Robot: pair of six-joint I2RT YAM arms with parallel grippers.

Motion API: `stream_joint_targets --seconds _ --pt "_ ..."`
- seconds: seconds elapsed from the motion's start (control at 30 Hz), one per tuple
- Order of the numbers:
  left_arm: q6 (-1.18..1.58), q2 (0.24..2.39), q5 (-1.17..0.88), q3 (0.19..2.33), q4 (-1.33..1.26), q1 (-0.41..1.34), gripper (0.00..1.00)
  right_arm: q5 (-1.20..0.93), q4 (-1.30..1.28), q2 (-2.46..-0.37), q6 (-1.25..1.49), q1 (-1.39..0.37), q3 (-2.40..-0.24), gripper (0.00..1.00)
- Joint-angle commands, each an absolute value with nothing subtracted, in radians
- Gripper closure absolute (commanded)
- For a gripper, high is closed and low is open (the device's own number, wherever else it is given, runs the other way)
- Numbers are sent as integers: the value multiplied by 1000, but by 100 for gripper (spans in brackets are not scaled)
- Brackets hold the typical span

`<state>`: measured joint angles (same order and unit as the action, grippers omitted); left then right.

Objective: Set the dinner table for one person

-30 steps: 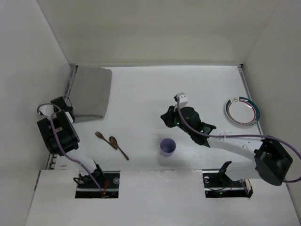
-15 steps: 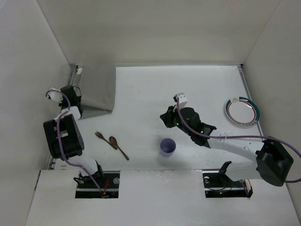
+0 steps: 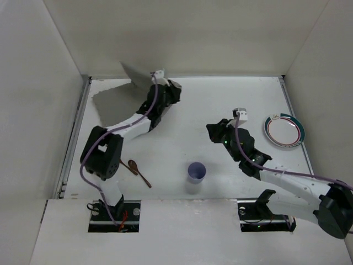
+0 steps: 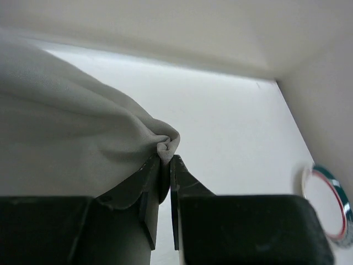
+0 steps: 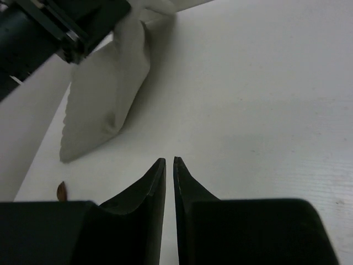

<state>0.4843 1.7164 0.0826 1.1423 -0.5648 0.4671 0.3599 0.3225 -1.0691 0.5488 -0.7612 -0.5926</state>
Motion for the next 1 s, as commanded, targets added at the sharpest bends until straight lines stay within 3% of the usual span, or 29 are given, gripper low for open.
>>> stream_joint_targets --seconds 0.0,0.1,0.23,0.3,0.5,0.77,0.97 --pt "436 1854 -107 1262 -689 548 97 489 364 -980 610 -733 -552 82" --pt "463 1974 -195 1362 -687 606 94 518 353 -936 661 -706 -505 80" --pt "472 1994 -195 1370 -686 637 64 494 341 -949 724 -660 -482 62" --pt "486 1935 -166 1315 -689 624 55 465 344 -998 730 -631 -506 53" --pt "564 1675 27 1071 -646 496 52 324 362 -1262 768 -515 -653 38" --pt "684 1410 331 738 -408 265 50 112 361 -1636 903 -380 -860 36" --pt "729 1394 282 663 -348 116 50 52 339 -1743 977 -326 -925 38"
